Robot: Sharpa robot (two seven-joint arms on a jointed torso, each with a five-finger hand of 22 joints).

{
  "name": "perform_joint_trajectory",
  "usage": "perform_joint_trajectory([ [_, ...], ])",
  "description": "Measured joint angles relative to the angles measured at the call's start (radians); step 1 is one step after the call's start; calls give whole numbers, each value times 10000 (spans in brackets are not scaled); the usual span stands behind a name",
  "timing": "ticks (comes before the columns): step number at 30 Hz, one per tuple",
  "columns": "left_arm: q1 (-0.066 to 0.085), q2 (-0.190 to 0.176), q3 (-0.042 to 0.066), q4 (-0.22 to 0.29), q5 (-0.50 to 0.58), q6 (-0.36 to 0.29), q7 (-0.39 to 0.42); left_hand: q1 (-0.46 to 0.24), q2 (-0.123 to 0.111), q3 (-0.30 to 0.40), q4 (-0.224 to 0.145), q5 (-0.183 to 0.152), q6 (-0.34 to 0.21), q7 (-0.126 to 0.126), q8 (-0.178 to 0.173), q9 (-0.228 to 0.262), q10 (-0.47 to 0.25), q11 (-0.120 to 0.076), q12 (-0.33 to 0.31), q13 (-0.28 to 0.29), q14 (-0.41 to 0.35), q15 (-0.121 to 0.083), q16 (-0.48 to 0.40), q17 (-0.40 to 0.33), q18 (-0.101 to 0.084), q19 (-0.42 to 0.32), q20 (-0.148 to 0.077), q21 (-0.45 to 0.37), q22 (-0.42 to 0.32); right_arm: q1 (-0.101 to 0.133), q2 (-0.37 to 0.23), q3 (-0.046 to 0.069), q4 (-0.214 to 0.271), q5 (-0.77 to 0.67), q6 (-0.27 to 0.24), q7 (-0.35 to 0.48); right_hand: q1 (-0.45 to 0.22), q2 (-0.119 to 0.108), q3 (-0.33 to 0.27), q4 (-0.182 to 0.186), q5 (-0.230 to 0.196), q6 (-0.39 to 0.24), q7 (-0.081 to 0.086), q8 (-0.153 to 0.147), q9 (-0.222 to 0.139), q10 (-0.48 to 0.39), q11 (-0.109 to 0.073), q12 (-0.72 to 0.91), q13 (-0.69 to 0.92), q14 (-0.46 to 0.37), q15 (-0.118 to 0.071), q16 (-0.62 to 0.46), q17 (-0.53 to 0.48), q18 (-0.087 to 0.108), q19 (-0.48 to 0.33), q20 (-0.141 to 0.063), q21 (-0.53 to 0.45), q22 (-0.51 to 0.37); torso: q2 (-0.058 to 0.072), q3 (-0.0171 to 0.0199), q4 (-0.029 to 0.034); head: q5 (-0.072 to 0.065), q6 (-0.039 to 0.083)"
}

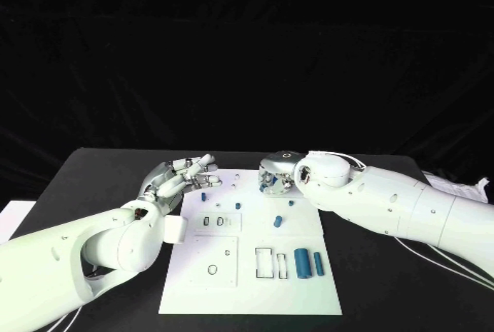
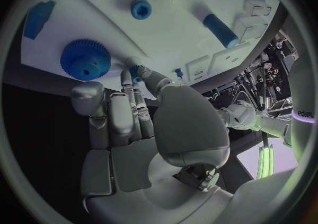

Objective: Assemble the parts on the task board

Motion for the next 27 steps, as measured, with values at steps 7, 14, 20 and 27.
perform_joint_trajectory([
  [7,1,17,0,-45,1,-3,0,0,0,0,0,0,0,0,-2,0,0,0,-42,0,0,0,0,0,0,0,0,0,1,0,26,0,77,153,-751,-21,64,64,68,14,-34,6,-6,2,-1,35,-4,2,20,-1,0,68,74,1,86,-15,202,308,12,-8,25,4,23],
  [14,2,38,0,-52,2,4,6,0,0,0,0,0,1,0,-2,0,0,0,-42,1,0,0,0,10,0,0,0,0,-10,5,338,3,-131,287,-1607,-124,88,87,122,12,-56,2,-4,2,-2,33,-2,1,4,0,0,68,50,1,86,-15,245,378,39,-38,51,-8,81],
  [20,5,28,0,-28,3,11,12,0,0,0,0,0,0,0,-2,1,0,0,-42,1,0,0,0,9,1,0,0,0,-9,12,805,6,-542,324,-2063,-223,88,86,125,15,-61,-32,28,0,-2,32,-1,1,2,0,1,68,50,1,86,-15,245,390,99,-82,93,-48,129],
  [27,33,-14,1,37,3,12,14,0,0,0,1,0,0,0,-2,1,-36,36,-42,1,0,0,0,9,0,0,0,0,-9,10,1243,4,-909,325,-2342,-273,88,86,149,40,-79,-54,42,-8,-1,-5,37,1,-9,-1,1,68,50,1,85,-15,287,401,191,-108,162,-5,222],
])
